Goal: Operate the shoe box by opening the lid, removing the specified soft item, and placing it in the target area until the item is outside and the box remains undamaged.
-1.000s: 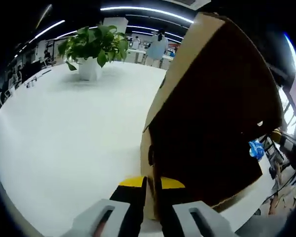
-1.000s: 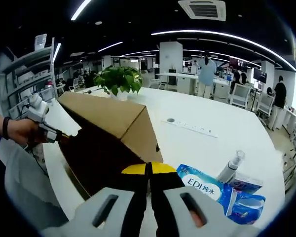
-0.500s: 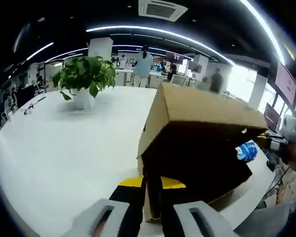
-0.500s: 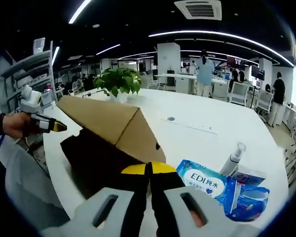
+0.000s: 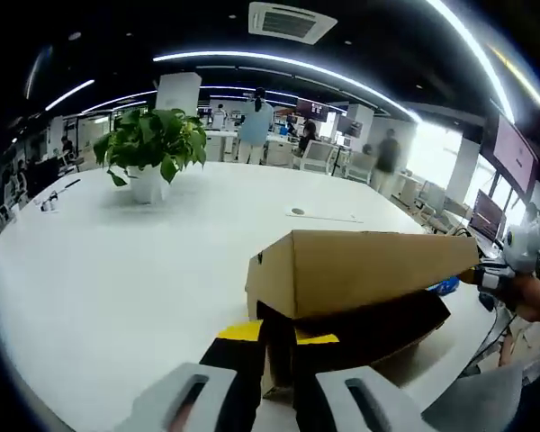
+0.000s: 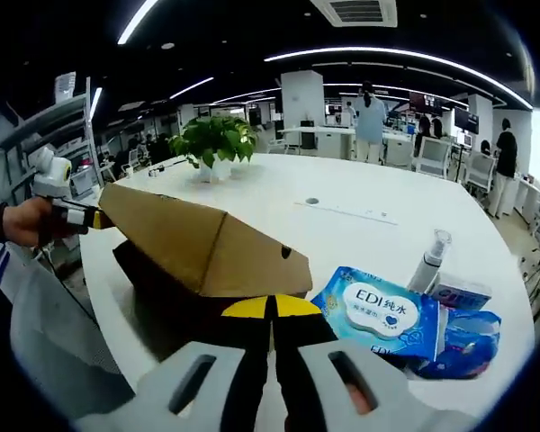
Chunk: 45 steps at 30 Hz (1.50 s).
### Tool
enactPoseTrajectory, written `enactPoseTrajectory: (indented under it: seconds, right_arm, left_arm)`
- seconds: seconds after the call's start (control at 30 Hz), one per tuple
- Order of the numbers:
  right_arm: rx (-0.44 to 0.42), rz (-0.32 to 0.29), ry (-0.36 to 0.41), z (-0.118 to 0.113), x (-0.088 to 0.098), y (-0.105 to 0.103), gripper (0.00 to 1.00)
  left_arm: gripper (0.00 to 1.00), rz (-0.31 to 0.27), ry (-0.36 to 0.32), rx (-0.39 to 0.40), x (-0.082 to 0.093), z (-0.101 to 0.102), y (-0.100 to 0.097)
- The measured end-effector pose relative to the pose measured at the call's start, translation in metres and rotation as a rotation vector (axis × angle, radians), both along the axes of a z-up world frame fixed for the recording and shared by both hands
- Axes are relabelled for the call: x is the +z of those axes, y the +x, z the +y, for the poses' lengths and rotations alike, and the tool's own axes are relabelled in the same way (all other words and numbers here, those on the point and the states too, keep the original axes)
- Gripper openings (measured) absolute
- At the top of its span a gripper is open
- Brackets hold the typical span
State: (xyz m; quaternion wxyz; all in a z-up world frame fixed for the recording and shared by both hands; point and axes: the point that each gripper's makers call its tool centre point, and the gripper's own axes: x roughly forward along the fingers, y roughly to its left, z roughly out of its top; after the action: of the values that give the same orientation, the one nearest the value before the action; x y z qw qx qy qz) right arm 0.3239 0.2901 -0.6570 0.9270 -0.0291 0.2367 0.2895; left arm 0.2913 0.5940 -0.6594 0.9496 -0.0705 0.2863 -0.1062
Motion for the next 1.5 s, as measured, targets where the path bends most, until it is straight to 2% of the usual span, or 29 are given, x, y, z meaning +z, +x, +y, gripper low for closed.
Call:
enactPoseTrajectory:
  seconds: [0.17, 0.7, 0.87, 1.03, 1.17, 1.23, 1.4, 1.47, 1.5]
  right_arm:
    - [-0.024, 0.024, 0.034, -0.003, -0.006, -0.004, 0.00]
    - [-0.027, 0.081, 0.054, 0.002, -0.024, -0.024, 0.00]
    - [-0.044, 0.103, 0.064, 0.001, -0.028, -0.027, 0.00]
    - [-0.050, 0.109, 0.072, -0.001, -0.028, -0.032, 0.00]
    - [-0.043, 0.104, 0.077, -0.001, -0.026, -0.035, 0.00]
    - [-0.046, 0.100, 0.093, -0.002, -0.022, -0.036, 0.00]
    - [-0.051, 0.089, 0.125, -0.006, -0.014, -0.036, 0.02]
    - [-0.038, 0.116, 0.152, -0.003, -0.015, -0.038, 0.06]
    - [-0.035, 0.139, 0.192, 0.000, -0.015, -0.040, 0.09]
  left_arm:
    - [0.09, 0.018, -0.003, -0.006, -0.007, 0.000, -0.006]
    - [0.09, 0.067, 0.009, -0.021, -0.021, -0.001, -0.024]
    - [0.09, 0.088, -0.006, -0.011, -0.024, 0.000, -0.029]
    - [0.09, 0.093, -0.010, -0.005, -0.023, 0.000, -0.035]
    - [0.10, 0.094, -0.033, 0.016, -0.020, 0.004, -0.040]
    - [0.11, 0.099, -0.068, 0.028, -0.018, 0.004, -0.043]
    - [0.15, 0.074, -0.094, 0.065, -0.006, 0.012, -0.045]
    - [0.18, 0.066, -0.110, 0.079, -0.002, 0.016, -0.042]
    - [0.19, 0.065, -0.116, 0.082, -0.002, 0.017, -0.039]
